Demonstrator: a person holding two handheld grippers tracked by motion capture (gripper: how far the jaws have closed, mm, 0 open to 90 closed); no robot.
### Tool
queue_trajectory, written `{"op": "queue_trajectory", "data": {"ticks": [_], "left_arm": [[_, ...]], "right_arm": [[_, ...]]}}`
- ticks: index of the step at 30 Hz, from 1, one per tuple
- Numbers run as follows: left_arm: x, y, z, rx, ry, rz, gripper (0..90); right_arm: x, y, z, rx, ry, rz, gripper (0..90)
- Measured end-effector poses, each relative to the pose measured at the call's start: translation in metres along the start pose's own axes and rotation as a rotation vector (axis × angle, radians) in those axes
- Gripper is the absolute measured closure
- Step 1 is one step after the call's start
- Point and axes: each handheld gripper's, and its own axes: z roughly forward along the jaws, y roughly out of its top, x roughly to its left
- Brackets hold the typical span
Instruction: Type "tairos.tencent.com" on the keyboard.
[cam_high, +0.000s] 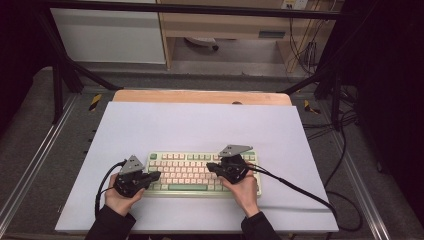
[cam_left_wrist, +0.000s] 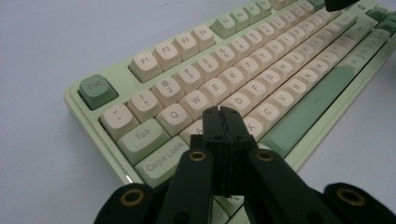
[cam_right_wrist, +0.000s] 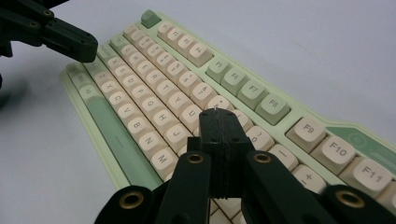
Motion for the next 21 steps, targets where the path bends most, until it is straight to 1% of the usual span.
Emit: {"op": "queue_trajectory", "data": {"ticks": [1,6,10,16,18,21], "left_arm": [[0.0,0.0,0.0,0.0,0.0,0.0,89.9],[0.002,-0.001,-0.001,-0.003,0.0,-0.005,89.9],[0.001,-0.001,0.0,-0.002,0.0,0.001,89.9],[0.001,-0.001,-0.001,-0.002,0.0,-0.001,89.9],[0.001,-0.002,-0.001,-0.002,0.001,0.0,89.9],[0.001,-0.002,-0.001,-0.004,0.001,0.001,89.9]], "right_arm": [[0.0,0.001,0.002,0.006,-0.005,-0.006,90.0],[-0.003,0.0,0.011,0.02,-0.014,0.005,90.0],[-0.004,-0.003,0.017,0.038,-0.018,0.008,90.0],[-0.005,-0.007,0.022,0.064,-0.036,-0.015,90.0],[-0.004,-0.007,0.022,0.063,-0.034,-0.011,90.0],[-0.004,-0.009,0.024,0.073,-0.034,-0.021,90.0]]}}
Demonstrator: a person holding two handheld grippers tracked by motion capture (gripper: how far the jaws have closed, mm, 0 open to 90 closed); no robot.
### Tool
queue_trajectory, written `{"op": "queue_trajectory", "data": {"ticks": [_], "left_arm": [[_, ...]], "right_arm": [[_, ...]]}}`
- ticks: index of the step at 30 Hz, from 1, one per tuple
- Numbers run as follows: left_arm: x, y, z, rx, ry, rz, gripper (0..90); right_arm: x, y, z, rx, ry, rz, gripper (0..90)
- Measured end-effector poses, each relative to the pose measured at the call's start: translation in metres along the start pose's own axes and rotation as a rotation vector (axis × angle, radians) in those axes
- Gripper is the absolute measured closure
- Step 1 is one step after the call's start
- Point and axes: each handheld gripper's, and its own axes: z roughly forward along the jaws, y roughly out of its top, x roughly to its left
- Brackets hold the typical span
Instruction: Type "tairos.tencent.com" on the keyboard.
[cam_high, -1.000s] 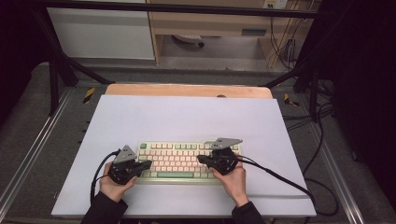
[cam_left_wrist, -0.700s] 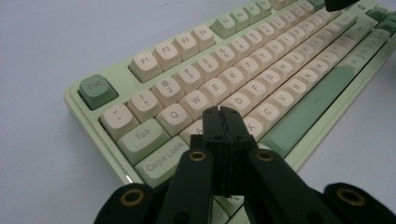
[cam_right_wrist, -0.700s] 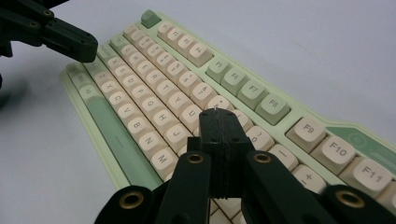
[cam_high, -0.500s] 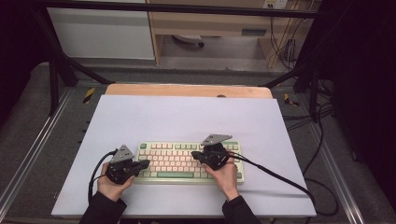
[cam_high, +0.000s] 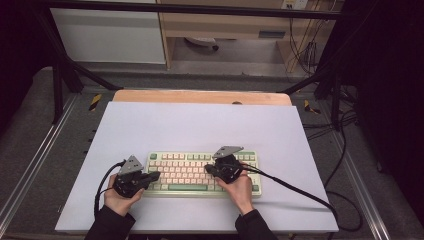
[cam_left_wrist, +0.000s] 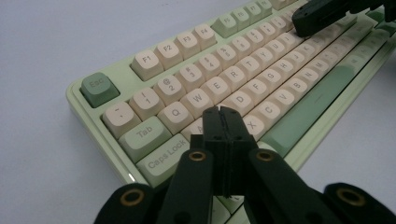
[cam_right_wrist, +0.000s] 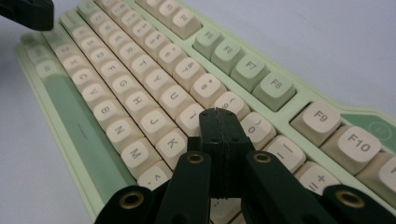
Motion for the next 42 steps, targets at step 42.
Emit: {"op": "queue_trajectory", "data": {"ticks": [42], "left_arm": [[0.001,0.0,-0.001,-0.01,0.008,0.003,89.9]], "right_arm": [[0.026,0.005,-0.019,-0.045,0.103,-0.009,90.0]]}}
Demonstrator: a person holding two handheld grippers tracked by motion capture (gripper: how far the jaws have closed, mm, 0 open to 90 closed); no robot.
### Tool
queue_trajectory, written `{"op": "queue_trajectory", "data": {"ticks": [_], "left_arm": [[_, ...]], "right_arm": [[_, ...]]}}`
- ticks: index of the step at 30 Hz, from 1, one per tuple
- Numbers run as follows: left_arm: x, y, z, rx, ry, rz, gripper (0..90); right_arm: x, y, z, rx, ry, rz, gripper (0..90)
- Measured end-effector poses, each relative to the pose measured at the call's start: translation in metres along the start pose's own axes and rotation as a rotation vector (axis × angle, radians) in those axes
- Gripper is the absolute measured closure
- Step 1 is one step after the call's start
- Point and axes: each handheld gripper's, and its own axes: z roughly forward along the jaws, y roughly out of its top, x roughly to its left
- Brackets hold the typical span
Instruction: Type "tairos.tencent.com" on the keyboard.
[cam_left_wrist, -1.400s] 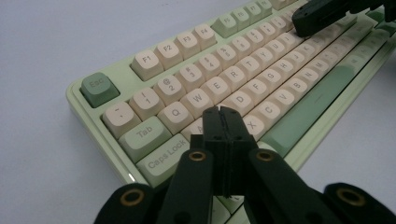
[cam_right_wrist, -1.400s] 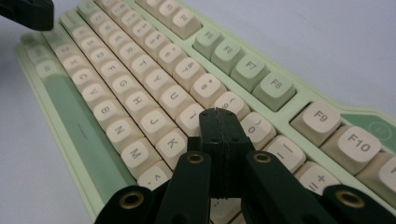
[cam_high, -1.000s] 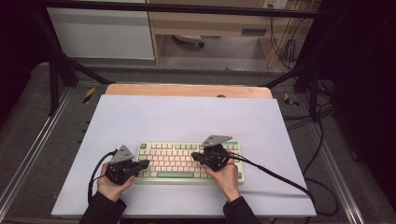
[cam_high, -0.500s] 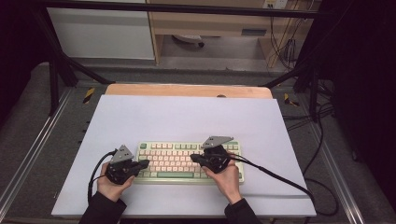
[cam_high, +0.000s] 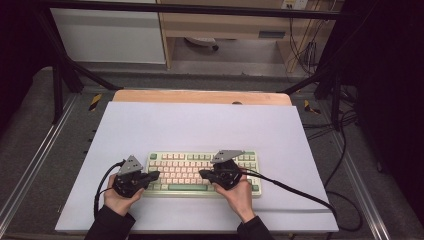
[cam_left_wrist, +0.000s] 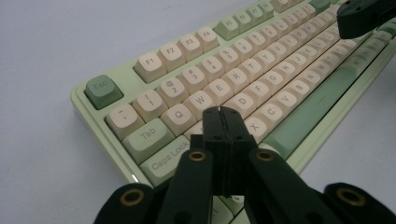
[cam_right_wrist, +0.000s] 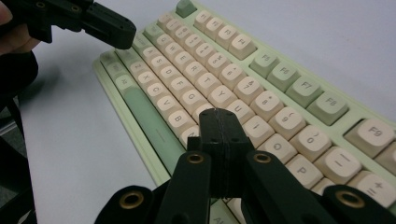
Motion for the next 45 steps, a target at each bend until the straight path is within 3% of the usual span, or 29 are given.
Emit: {"op": "queue_trajectory", "data": {"ticks": [6,21,32,36,40,45], "left_arm": [[0.0,0.0,0.0,-0.002,0.0,0.0,89.9],[-0.001,0.0,0.0,-0.003,-0.001,0.002,89.9],[-0.001,0.003,-0.005,-0.015,-0.004,0.002,88.6],[0.001,0.003,-0.006,-0.006,-0.004,-0.004,84.1],[0.001,0.003,-0.004,0.006,-0.008,-0.002,70.0],[0.003,0.004,-0.006,-0.003,0.014,0.02,50.5]], "right_arm": [[0.005,-0.004,0.01,0.02,0.023,0.001,90.0],[0.006,-0.012,0.02,0.056,0.011,-0.008,90.0],[-0.002,0.001,-0.011,0.004,-0.022,-0.023,89.1],[-0.01,-0.001,-0.024,-0.001,-0.025,-0.004,82.8],[-0.019,-0.007,-0.035,-0.002,-0.04,0.005,72.1],[-0.031,-0.017,-0.05,-0.025,-0.08,0.013,47.4]]}}
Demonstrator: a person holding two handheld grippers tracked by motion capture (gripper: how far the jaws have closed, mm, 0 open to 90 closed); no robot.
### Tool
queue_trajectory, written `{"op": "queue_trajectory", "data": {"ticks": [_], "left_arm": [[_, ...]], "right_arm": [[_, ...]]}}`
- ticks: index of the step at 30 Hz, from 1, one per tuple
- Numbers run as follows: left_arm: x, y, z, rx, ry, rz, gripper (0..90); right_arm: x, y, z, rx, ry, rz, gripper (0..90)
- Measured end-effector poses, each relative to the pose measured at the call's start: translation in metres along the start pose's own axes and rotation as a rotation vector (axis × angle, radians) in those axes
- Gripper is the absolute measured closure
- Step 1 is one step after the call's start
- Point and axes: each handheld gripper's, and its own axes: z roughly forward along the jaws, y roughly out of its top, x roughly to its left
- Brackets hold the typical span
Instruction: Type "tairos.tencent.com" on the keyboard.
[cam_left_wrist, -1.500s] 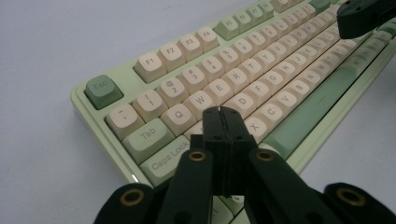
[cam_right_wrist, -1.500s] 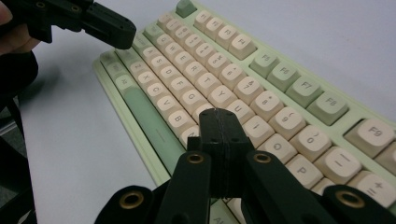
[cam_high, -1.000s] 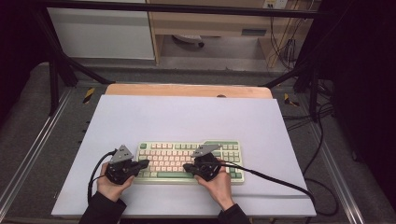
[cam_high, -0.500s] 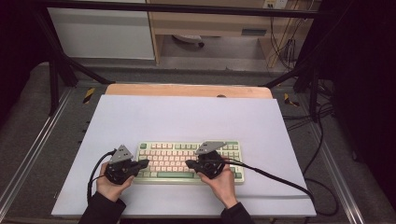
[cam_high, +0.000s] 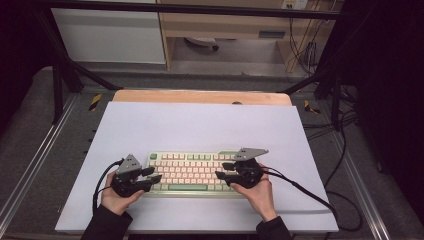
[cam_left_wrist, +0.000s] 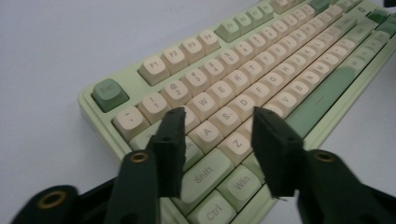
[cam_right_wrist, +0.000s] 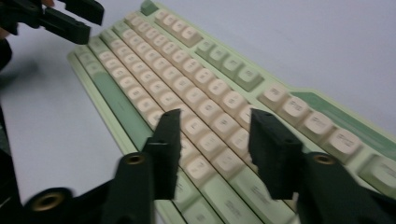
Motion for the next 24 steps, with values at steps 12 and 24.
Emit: {"op": "queue_trajectory", "data": {"ticks": [12,24], "left_arm": [[0.008,-0.009,-0.007,0.025,0.012,0.021,12.0],[0.019,-0.025,-0.017,0.054,0.024,0.006,5.7]], "right_arm": [[-0.031,-0.035,-0.033,-0.015,-0.055,0.049,9.2],[-0.047,-0.071,-0.047,-0.01,-0.066,0.11,0.5]]}}
